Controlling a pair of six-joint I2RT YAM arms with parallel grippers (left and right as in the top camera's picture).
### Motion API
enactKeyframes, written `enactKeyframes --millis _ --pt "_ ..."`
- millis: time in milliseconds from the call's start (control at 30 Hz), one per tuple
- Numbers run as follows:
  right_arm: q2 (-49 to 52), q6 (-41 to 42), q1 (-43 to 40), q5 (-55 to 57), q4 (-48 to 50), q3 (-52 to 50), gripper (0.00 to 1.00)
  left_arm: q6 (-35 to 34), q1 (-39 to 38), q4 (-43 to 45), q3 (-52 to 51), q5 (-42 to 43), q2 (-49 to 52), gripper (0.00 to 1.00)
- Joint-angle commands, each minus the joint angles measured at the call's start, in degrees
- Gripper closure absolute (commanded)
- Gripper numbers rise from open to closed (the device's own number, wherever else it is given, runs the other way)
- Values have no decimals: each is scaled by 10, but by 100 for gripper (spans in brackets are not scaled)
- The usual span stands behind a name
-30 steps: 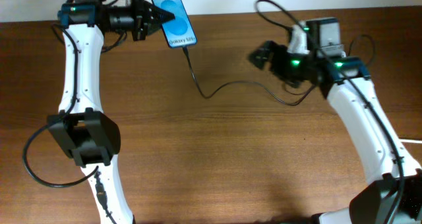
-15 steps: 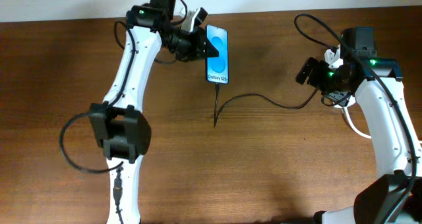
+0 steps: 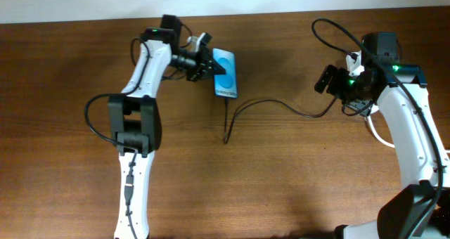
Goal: Plug charger to phone and switch on socket
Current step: 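Lower the phone with the left gripper and lay it on the table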
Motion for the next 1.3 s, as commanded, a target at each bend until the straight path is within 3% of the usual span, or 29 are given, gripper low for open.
enactKeyframes --millis 0,167,300,600,733,1000,1067,1133,1167,1267 --pt "-4 -2 -2 11 2 -5 1 31 35 3 7 -1 0 100" --pt "-4 -2 -2 11 2 -5 2 59 40 -18 7 -86 0 99" --pt "-4 -2 -2 11 2 -5 2 71 29 -29 7 -101 6 100" --pt "-4 -2 -2 11 0 -5 1 103 -11 -63 7 -74 39 100" --pt "-4 -2 -2 8 0 -5 1 103 -31 -62 7 -10 41 100" --pt "-4 -2 1 -2 5 -5 2 103 -34 -64 7 -16 73 97" --pt "-4 -2 0 -2 7 -5 2 103 -34 -64 7 -27 74 93" --pt "-4 -2 0 -1 10 -5 2 103 -34 -64 7 -46 74 81" --pt "-4 -2 0 -1 12 -5 2 103 -34 -64 7 -59 74 81" --pt "-4 -2 0 -2 13 -5 2 103 -32 -67 7 -135 74 68"
